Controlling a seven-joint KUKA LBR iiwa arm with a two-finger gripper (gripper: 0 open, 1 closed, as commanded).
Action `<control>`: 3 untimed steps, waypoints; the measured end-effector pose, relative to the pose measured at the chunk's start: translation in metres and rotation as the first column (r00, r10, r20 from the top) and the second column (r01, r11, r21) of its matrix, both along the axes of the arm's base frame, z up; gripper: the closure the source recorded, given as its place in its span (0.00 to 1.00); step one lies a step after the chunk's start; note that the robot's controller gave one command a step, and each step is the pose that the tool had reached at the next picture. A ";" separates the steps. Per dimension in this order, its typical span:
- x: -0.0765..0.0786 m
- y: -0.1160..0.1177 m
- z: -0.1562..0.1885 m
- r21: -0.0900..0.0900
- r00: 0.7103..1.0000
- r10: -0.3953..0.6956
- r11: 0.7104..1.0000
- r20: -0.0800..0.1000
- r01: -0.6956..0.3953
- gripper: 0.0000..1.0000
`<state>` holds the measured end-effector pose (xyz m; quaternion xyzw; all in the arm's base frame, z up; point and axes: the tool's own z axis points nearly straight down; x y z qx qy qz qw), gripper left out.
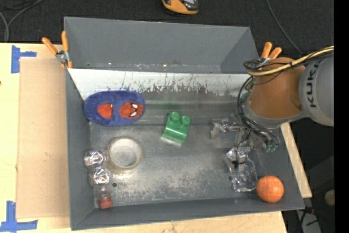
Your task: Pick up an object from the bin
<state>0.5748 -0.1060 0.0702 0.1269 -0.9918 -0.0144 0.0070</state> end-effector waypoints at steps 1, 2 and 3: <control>-0.019 -0.007 0.056 -0.024 0.994 -0.105 0.994 0.018 0.105 0.00; -0.017 -0.051 0.030 -0.006 0.895 0.445 0.896 0.020 -0.445 0.00; -0.041 -0.015 -0.001 -0.021 0.914 0.405 0.914 0.018 -0.404 0.00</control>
Offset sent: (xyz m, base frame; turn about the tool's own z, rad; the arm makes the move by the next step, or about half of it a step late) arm -0.0181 -0.0539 0.0298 -0.4846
